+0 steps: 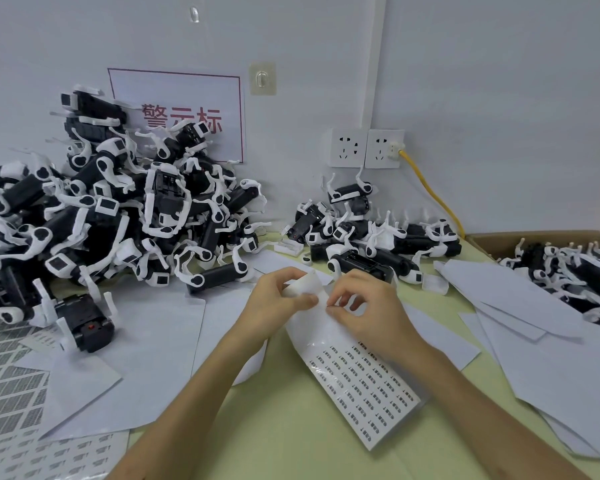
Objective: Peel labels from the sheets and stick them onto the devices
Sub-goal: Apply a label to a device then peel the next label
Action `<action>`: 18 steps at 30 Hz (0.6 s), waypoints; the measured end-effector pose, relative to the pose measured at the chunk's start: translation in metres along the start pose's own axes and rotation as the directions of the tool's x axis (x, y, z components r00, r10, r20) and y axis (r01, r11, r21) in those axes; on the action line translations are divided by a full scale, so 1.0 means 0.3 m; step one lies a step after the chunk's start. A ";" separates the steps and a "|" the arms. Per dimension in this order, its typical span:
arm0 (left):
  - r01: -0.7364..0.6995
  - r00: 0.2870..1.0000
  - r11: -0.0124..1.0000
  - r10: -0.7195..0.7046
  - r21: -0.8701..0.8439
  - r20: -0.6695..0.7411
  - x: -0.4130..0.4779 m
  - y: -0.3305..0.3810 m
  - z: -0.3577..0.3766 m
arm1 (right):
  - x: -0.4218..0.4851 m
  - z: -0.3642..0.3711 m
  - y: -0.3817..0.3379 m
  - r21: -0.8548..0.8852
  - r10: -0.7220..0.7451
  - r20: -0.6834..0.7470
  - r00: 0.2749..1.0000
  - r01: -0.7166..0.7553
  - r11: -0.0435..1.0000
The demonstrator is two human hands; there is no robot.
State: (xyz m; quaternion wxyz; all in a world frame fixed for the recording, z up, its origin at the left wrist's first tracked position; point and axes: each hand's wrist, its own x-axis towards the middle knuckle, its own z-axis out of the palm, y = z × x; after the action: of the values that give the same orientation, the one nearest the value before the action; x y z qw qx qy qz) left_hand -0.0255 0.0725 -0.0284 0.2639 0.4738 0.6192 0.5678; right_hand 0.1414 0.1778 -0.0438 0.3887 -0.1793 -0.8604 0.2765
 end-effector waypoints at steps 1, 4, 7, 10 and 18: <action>0.000 1.000 1.000 0.000 0.027 -0.010 0.002 -0.005 0.000 | -0.002 -0.002 -0.001 -0.007 -0.003 0.007 1.000 0.003 1.000; -0.020 0.999 0.986 0.028 0.167 -0.047 0.007 -0.023 0.001 | -0.006 -0.004 -0.010 -0.026 -0.023 0.025 0.999 0.024 0.999; -0.018 0.993 0.896 0.068 0.443 -0.097 0.010 -0.038 0.010 | -0.005 -0.005 -0.019 0.009 -0.009 0.036 0.999 0.009 1.000; 0.003 0.979 0.761 0.128 0.648 -0.156 -0.003 -0.036 0.016 | -0.001 -0.008 -0.017 0.052 0.017 0.024 1.000 -0.018 0.998; -0.134 0.986 0.936 0.158 0.327 -0.045 -0.007 -0.004 0.029 | 0.003 -0.013 -0.013 0.117 0.054 -0.086 0.995 -0.044 0.992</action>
State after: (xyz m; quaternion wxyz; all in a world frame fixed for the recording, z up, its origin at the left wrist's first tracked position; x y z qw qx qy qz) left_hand -0.0176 0.0746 -0.0319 0.1179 0.5348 0.6758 0.4934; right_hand 0.1435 0.1764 -0.0387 0.4296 -0.1898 -0.8201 0.3269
